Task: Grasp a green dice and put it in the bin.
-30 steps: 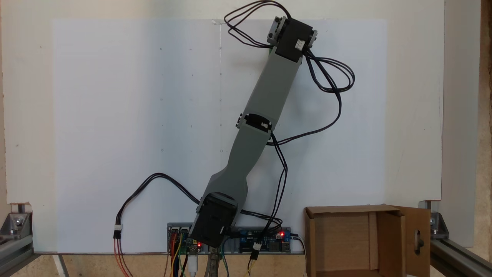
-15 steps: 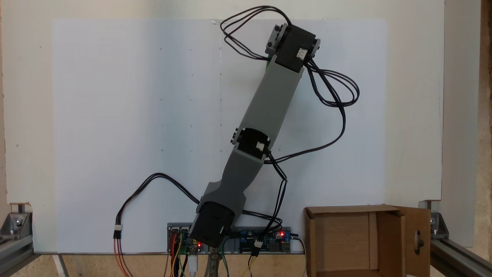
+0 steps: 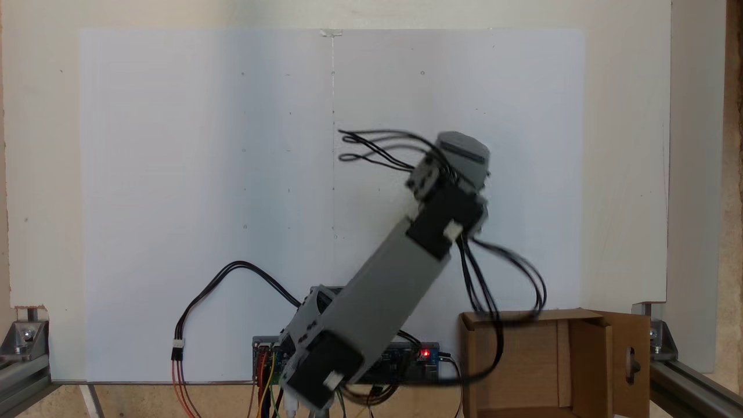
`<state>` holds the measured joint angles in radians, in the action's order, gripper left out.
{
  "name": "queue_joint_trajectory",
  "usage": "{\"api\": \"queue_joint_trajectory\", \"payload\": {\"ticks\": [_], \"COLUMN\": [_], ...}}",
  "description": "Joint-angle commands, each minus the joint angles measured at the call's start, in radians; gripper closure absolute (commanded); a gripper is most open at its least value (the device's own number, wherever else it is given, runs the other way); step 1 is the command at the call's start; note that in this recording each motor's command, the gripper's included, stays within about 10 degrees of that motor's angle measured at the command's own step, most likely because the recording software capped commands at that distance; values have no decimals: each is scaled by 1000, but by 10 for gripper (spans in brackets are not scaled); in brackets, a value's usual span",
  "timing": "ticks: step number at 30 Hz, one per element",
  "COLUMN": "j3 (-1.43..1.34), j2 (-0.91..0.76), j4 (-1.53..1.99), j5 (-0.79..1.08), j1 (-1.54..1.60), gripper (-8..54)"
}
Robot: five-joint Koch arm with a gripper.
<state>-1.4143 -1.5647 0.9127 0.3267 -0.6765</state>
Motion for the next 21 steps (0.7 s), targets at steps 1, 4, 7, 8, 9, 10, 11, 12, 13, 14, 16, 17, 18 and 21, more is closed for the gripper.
{"api": "queue_joint_trajectory", "payload": {"ticks": [1,4,7,8,9,10,11,12,13,14,16,17,18,21], "j3": [26,29,54,69,77,86,91,91,91,91,91,91,91,91], "j2": [-107,-127,-130,-130,-130,-130,-130,-130,-130,-124,-112,-84,-71,-3], "j4": [-31,-51,-57,-57,-58,-60,-67,-81,-86,-104,-117,-130,-135,-141], "j5": [80,80,80,80,80,80,81,81,83,87,95,109,117,156], "j1": [-107,-265,-399,-451,-502,-551,-600,-640,-678,-738,-807,-888,-914,-1025], "gripper": [338,338,338,338,338,338,338,338,338,338,338,338,338,338]}}
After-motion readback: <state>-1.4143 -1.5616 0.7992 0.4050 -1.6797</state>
